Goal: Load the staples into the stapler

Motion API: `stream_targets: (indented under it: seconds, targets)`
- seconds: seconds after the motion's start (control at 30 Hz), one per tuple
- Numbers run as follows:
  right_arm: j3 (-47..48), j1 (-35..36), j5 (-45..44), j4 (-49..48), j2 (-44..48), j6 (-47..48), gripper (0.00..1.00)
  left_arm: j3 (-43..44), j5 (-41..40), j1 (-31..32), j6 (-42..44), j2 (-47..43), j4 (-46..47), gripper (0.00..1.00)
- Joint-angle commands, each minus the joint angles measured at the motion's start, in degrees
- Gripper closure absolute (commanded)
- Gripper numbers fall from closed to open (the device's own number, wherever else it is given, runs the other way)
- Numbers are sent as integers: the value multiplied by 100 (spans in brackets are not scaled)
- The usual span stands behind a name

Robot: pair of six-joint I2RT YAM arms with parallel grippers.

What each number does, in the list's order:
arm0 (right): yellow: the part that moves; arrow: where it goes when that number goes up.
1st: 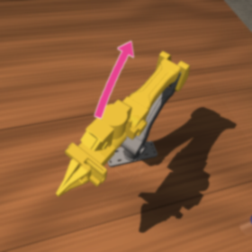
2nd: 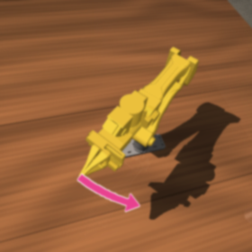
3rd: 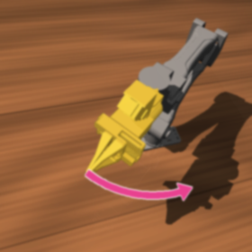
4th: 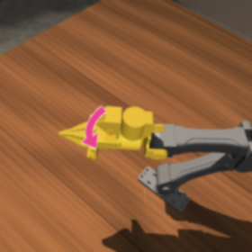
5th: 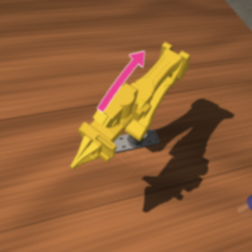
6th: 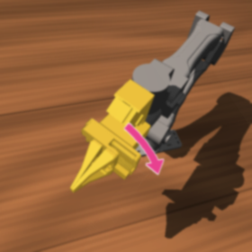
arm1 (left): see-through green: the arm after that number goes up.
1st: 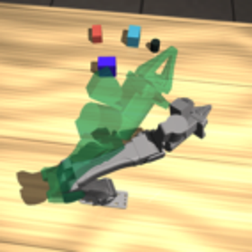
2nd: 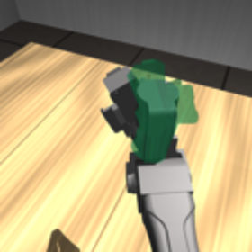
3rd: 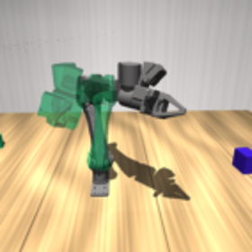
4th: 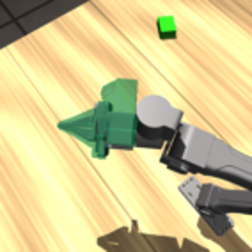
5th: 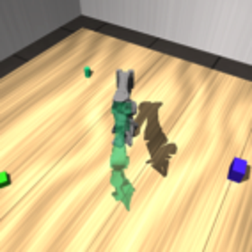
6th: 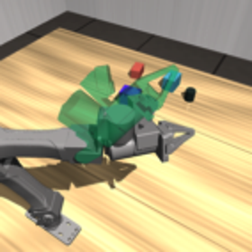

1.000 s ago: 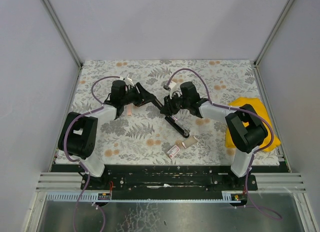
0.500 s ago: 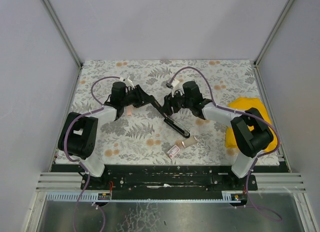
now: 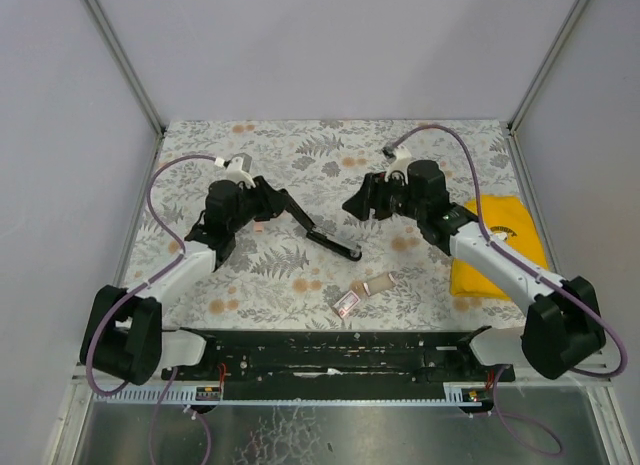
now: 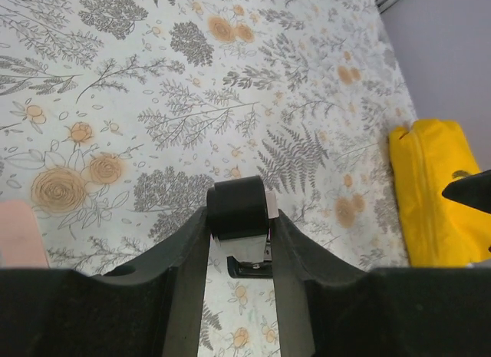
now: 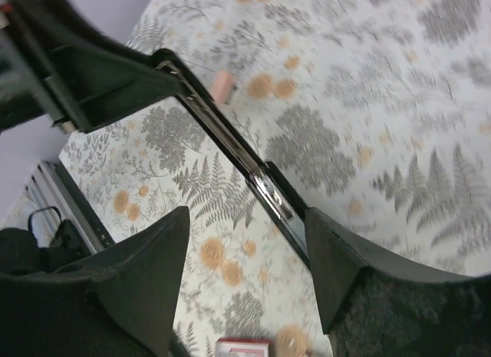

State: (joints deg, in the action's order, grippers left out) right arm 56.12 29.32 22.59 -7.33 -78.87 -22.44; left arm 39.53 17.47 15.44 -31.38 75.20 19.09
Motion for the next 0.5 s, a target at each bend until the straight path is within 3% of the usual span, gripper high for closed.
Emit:
stream_targets:
  seconds: [0.0,0.2,0.47]
  targets:
    - [-774,-151,-581,1111,455,-1379,32,-250,-1102,502,654,-494,-194,100]
    - [-1959,-150,-418,397,662,-2454,33,-373,-1958,1165,966,-826,-711,100]
    - [-2134,-154,-248,148,304,-2647,37,-173,-2945,1978,1283,-820,-1194,100]
